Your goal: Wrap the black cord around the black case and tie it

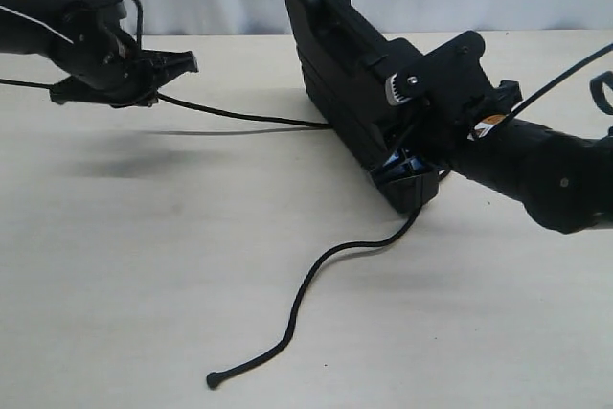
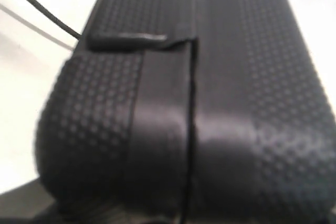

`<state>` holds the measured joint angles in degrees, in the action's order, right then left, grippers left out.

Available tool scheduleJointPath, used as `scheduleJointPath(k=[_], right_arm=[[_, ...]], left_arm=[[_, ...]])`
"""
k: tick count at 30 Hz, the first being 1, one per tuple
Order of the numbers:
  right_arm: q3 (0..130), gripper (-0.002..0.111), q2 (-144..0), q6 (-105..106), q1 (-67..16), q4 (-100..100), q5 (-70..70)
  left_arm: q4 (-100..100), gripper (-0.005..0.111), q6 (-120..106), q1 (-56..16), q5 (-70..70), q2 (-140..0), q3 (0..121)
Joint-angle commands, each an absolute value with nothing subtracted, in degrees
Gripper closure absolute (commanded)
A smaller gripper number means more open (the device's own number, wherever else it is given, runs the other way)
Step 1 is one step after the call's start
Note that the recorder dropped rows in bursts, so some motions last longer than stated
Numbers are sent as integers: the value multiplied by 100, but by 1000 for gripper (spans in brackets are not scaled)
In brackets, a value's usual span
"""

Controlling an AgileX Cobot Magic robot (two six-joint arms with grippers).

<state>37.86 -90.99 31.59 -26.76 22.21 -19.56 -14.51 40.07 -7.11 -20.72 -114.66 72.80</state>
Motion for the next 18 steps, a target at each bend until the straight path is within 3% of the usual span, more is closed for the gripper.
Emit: scheduleJointPath(k=[1, 18], right_arm=[[3789, 104, -8931, 3058, -2672, 2178, -2148], [3789, 104, -8822, 2971, -2672, 2178, -2010]], left_arm=[[-1540, 107, 2177, -945, -2361, -11260, 7278], [-1390, 107, -2143, -1820, -2979, -10848, 7278]])
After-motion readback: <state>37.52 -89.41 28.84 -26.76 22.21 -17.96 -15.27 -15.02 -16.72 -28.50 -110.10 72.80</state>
